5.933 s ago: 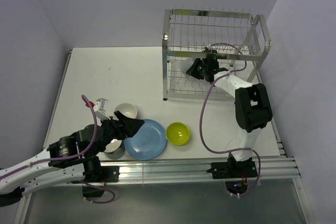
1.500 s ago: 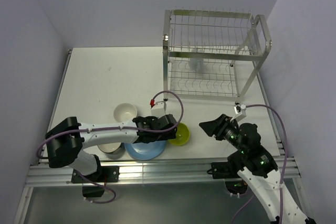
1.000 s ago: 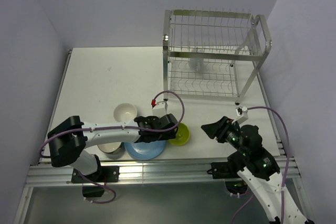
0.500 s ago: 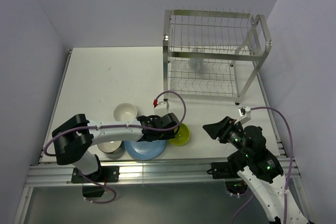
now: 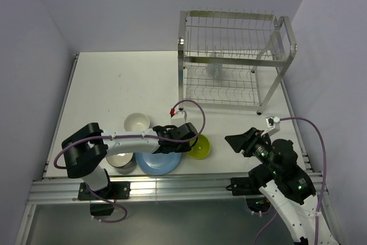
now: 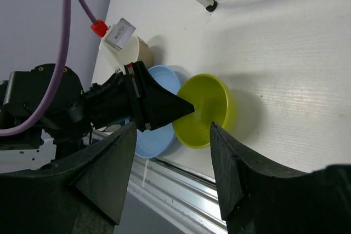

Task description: Load the mixed dishes into the dish rack

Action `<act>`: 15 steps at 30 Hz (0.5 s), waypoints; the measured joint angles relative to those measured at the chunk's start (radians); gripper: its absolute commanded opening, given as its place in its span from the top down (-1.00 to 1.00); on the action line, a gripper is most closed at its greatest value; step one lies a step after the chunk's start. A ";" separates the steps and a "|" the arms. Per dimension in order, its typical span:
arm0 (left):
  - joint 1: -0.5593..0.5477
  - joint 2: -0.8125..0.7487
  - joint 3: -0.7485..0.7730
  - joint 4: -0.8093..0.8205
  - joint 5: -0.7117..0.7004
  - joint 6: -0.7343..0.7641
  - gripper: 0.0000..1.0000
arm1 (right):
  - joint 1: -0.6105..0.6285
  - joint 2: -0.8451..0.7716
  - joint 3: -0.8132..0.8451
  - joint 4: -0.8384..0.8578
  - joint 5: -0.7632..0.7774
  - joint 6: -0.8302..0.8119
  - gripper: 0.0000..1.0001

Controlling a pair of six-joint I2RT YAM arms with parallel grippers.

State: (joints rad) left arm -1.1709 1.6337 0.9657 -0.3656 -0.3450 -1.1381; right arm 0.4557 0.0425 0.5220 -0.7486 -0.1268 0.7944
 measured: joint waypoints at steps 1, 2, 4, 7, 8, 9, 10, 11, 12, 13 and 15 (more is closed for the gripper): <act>0.001 0.000 0.000 0.003 0.002 0.001 0.46 | 0.000 0.003 0.007 -0.002 0.002 -0.005 -0.27; 0.003 0.000 0.000 0.005 0.003 0.001 0.47 | 0.000 0.007 0.012 -0.003 0.002 -0.008 -0.27; 0.005 0.000 0.000 0.007 0.007 0.001 0.48 | 0.000 0.019 0.018 -0.005 0.002 -0.016 -0.27; 0.009 0.000 0.000 0.010 0.008 0.002 0.49 | 0.000 0.052 0.028 -0.015 0.001 -0.033 -0.26; 0.010 0.000 0.000 0.011 0.008 0.004 0.50 | 0.000 0.062 0.032 -0.018 0.001 -0.037 -0.26; 0.011 0.000 0.000 0.011 0.009 0.005 0.53 | 0.000 0.075 0.038 -0.022 0.001 -0.044 -0.26; 0.011 0.000 0.000 0.011 0.009 0.007 0.56 | 0.000 0.085 0.043 -0.024 -0.002 -0.051 -0.25; 0.012 0.000 0.000 0.011 0.009 0.011 0.58 | 0.000 0.095 0.048 -0.025 -0.006 -0.057 -0.25; 0.013 0.000 0.000 0.011 0.009 0.014 0.62 | 0.000 0.105 0.055 -0.026 -0.011 -0.064 -0.25; 0.014 0.000 0.000 0.011 0.011 0.018 0.63 | 0.000 0.115 0.061 -0.027 -0.016 -0.072 -0.24; 0.016 0.000 0.000 0.010 0.014 0.023 0.74 | 0.000 0.135 0.074 -0.030 -0.023 -0.086 -0.24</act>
State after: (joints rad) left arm -1.1549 1.6337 0.9657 -0.3553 -0.3309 -1.1152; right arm 0.4557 0.1772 0.5964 -0.7788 -0.1493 0.7086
